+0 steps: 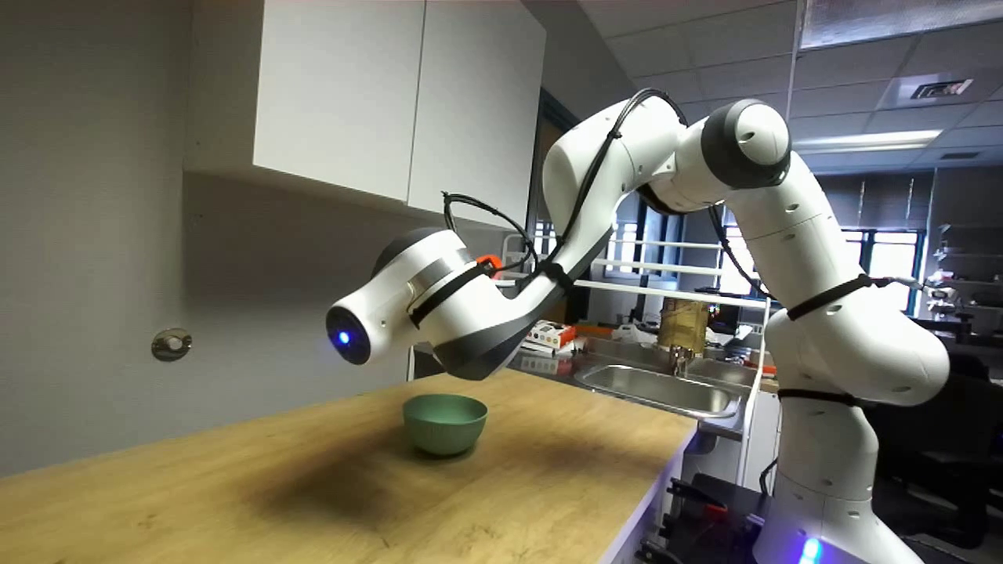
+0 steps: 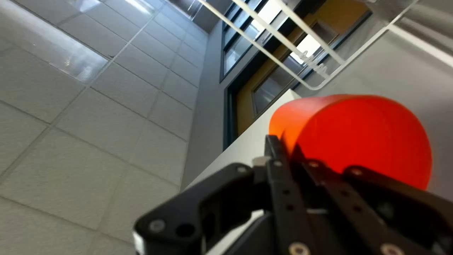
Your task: Pour the contents of the cup into the bowl
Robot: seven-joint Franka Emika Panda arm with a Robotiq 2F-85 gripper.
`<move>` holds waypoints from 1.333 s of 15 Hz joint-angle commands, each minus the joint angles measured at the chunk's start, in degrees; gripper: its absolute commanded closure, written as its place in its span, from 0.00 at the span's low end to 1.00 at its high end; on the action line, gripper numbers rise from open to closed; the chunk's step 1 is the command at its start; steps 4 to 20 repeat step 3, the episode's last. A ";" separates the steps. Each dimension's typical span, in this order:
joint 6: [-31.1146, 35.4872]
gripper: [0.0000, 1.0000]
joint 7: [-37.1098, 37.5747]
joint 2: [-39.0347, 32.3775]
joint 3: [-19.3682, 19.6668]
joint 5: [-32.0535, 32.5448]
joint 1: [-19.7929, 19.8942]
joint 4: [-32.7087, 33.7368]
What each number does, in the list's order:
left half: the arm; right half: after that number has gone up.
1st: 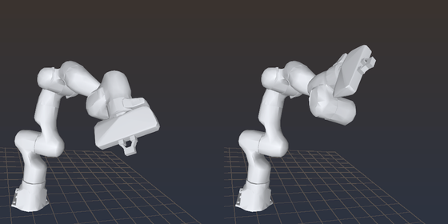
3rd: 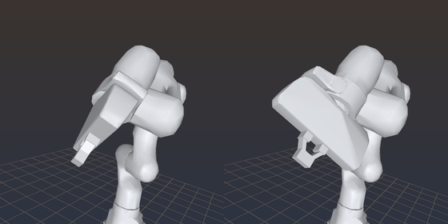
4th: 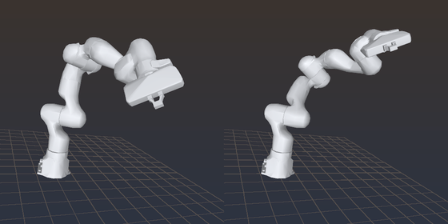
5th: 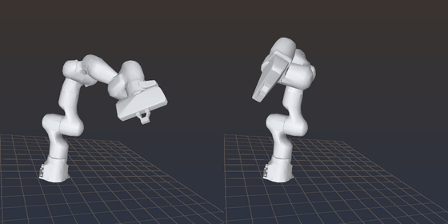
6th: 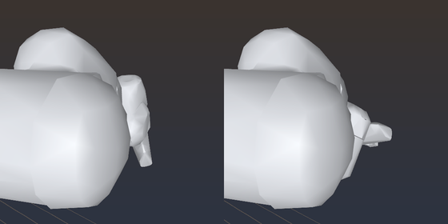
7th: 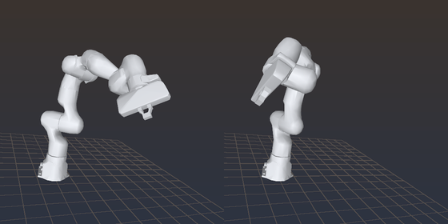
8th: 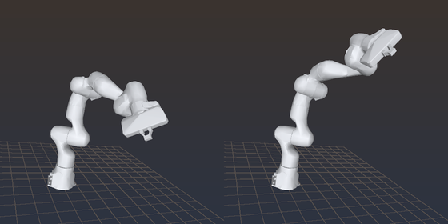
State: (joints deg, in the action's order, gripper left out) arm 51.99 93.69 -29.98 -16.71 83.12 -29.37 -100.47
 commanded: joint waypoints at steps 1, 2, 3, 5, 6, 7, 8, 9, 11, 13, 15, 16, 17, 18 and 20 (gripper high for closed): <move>7.42 0.99 -5.58 3.27 -2.77 -3.82 3.23 0.05; 10.38 0.99 -6.61 5.17 -3.18 -4.70 3.95 -1.00; 12.78 0.99 -7.82 6.04 -3.37 -5.87 4.51 -1.09; 12.78 0.99 -7.82 6.04 -3.37 -5.87 4.51 -1.09; 12.78 0.99 -7.82 6.04 -3.37 -5.87 4.51 -1.09; 12.78 0.99 -7.82 6.04 -3.37 -5.87 4.51 -1.09; 12.78 0.99 -7.82 6.04 -3.37 -5.87 4.51 -1.09; 12.78 0.99 -7.82 6.04 -3.37 -5.87 4.51 -1.09; 12.78 0.99 -7.82 6.04 -3.37 -5.87 4.51 -1.09; 12.78 0.99 -7.82 6.04 -3.37 -5.87 4.51 -1.09; 12.78 0.99 -7.82 6.04 -3.37 -5.87 4.51 -1.09; 12.78 0.99 -7.82 6.04 -3.37 -5.87 4.51 -1.09; 12.78 0.99 -7.82 6.04 -3.37 -5.87 4.51 -1.09; 12.78 0.99 -7.82 6.04 -3.37 -5.87 4.51 -1.09; 12.78 0.99 -7.82 6.04 -3.37 -5.87 4.51 -1.09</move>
